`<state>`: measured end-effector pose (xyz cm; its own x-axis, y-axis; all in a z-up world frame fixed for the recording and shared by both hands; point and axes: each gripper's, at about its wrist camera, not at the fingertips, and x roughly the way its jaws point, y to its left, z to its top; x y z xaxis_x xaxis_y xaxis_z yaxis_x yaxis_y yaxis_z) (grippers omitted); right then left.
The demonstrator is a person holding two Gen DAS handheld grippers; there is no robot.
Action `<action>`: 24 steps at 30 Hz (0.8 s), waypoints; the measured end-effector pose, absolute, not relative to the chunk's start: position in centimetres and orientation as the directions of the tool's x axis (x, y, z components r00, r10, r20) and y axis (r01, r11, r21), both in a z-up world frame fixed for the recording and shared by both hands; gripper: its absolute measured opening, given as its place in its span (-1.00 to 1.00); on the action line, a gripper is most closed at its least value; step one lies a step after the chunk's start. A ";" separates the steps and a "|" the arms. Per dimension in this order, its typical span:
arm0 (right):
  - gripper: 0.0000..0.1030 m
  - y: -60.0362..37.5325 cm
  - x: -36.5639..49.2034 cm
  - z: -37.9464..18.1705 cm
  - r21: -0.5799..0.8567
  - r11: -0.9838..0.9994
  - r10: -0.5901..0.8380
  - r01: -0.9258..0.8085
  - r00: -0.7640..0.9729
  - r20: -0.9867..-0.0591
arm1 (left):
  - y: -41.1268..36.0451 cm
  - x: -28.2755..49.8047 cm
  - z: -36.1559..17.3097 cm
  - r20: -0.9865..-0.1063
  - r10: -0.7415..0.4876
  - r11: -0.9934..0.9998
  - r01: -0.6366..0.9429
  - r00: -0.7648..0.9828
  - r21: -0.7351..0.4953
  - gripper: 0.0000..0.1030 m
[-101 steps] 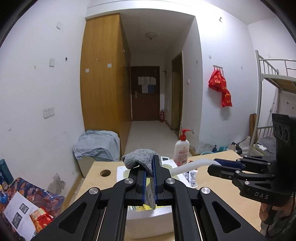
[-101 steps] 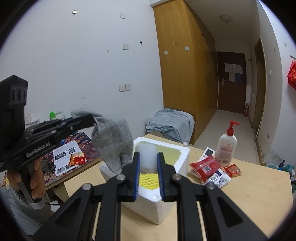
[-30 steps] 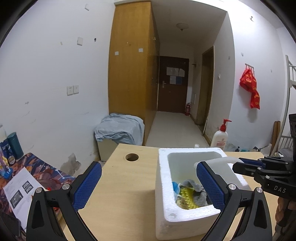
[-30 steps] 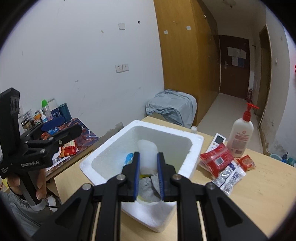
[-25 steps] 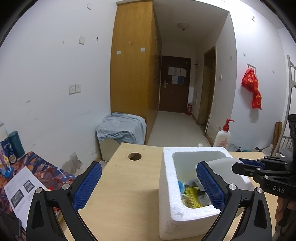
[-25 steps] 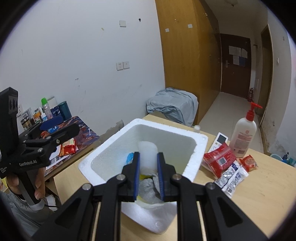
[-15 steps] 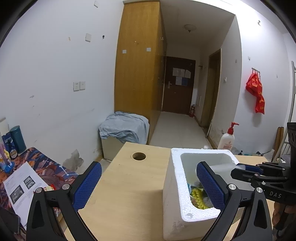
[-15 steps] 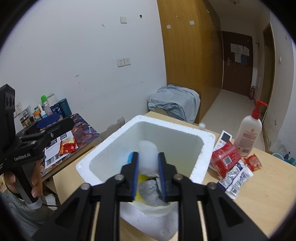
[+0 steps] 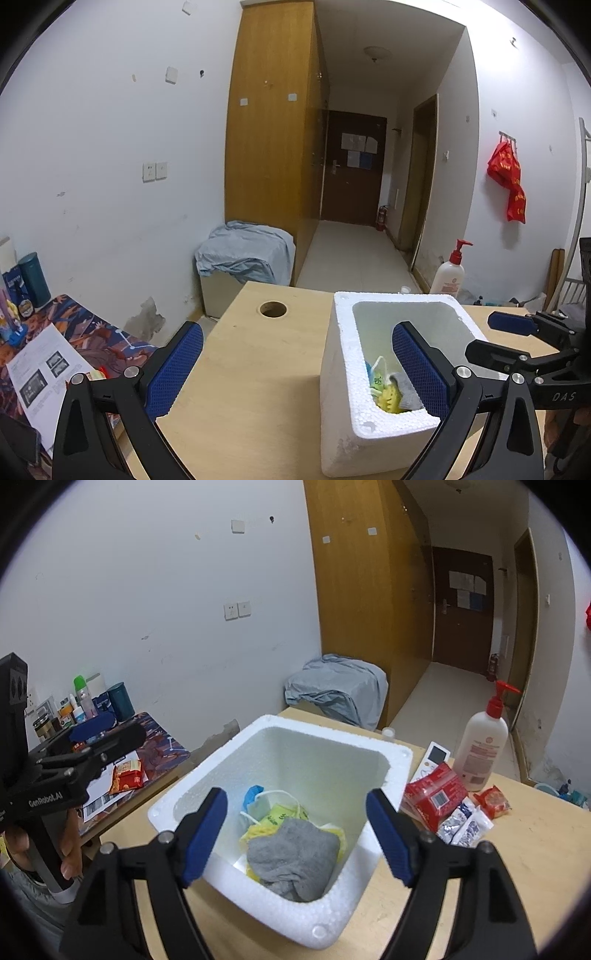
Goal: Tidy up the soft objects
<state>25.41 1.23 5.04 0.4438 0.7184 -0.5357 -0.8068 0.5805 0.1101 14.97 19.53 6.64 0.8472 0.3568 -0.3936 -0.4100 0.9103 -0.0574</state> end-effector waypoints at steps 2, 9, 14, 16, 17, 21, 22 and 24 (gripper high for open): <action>0.64 0.8 25.2 5.3 0.112 0.582 0.722 -0.806 0.449 -0.526 | 19.2 14.8 6.8 -0.390 0.355 0.912 -0.407 0.850 -0.056 0.99; 0.72 -1.2 24.4 6.4 0.126 0.594 0.734 -0.794 0.471 -0.489 | 17.3 14.0 7.7 -0.370 0.347 0.921 -0.387 0.862 -0.038 0.99; 0.73 -3.2 23.3 7.3 0.128 0.611 0.736 -0.781 0.501 -0.455 | 15.7 12.8 8.6 -0.342 0.339 0.927 -0.374 0.877 -0.040 0.99; 0.77 -4.3 22.7 7.8 0.129 0.619 0.736 -0.775 0.515 -0.439 | 14.9 12.4 8.7 -0.337 0.330 0.932 -0.361 0.882 -0.031 0.99; 0.79 -4.7 22.5 8.0 0.129 0.623 0.736 -0.772 0.522 -0.432 | 14.5 12.3 8.9 -0.335 0.324 0.935 -0.353 0.885 -0.027 0.99; 0.88 -6.7 21.6 8.7 0.131 0.646 0.727 -0.752 0.555 -0.404 | 12.8 12.0 9.4 -0.320 0.299 0.948 -0.319 0.899 -0.012 0.99; 0.97 -7.2 21.3 8.9 0.132 0.655 0.723 -0.744 0.565 -0.397 | 12.3 12.0 9.6 -0.317 0.290 0.951 -0.308 0.903 -0.006 0.99; 1.00 -8.5 20.8 9.2 0.134 0.668 0.716 -0.732 0.584 -0.383 | 11.3 11.8 9.8 -0.308 0.277 0.957 -0.291 0.910 0.002 0.99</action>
